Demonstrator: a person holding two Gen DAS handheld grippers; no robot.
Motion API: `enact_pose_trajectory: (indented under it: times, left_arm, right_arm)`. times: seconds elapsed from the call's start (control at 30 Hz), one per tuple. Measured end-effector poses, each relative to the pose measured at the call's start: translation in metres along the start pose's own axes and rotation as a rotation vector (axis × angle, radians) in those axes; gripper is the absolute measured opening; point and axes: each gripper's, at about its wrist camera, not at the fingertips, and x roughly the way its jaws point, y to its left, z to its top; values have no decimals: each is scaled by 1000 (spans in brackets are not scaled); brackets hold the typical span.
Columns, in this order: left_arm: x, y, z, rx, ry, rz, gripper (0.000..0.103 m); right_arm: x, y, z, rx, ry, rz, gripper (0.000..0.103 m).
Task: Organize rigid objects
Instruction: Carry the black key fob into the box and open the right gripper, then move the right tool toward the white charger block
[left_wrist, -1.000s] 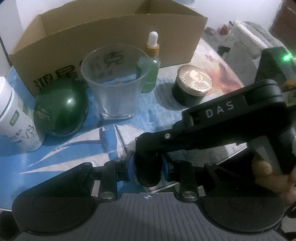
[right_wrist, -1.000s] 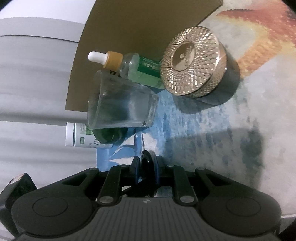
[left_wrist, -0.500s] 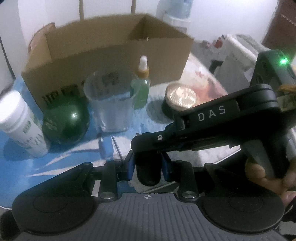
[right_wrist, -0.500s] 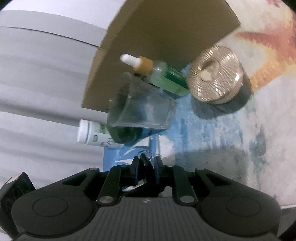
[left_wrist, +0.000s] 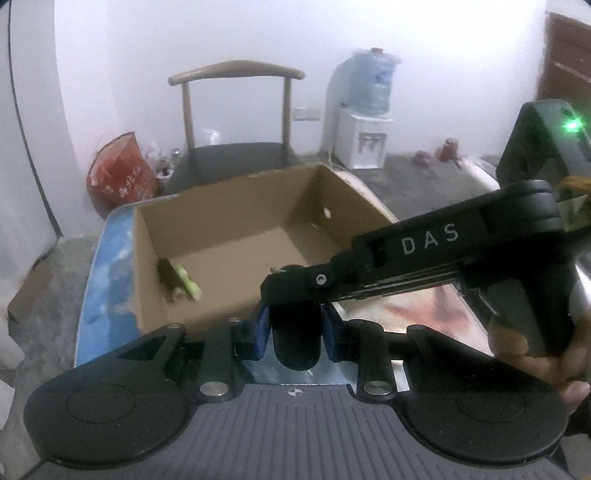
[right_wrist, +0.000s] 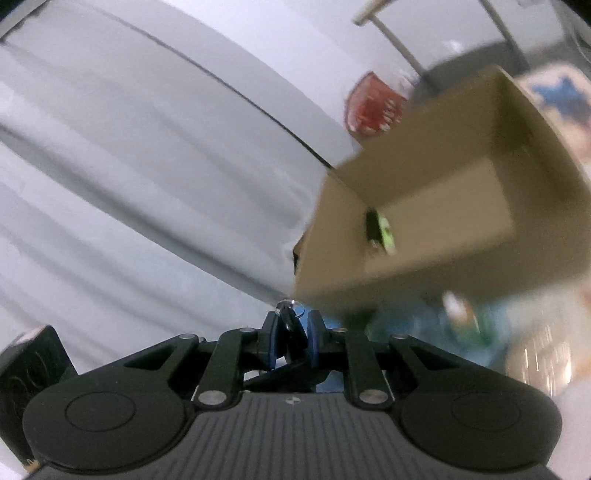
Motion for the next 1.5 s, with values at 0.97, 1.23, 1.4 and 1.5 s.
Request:
enact_pose_trajectory:
  times: [0.97, 1.23, 1.4, 1.5]
  left_arm:
    - [117, 92, 50, -172, 351, 159, 30]
    - [44, 83, 42, -213, 199, 110, 32]
    - [2, 79, 19, -240, 83, 47, 35]
    - [-16, 75, -4, -237, 33, 22, 39]
  right_arm:
    - [183, -88, 116, 274, 329, -131, 20]
    - [125, -65, 108, 244, 238, -71, 20]
    - [63, -46, 88, 192, 163, 15, 20]
    - [25, -35, 64, 138, 114, 53, 20]
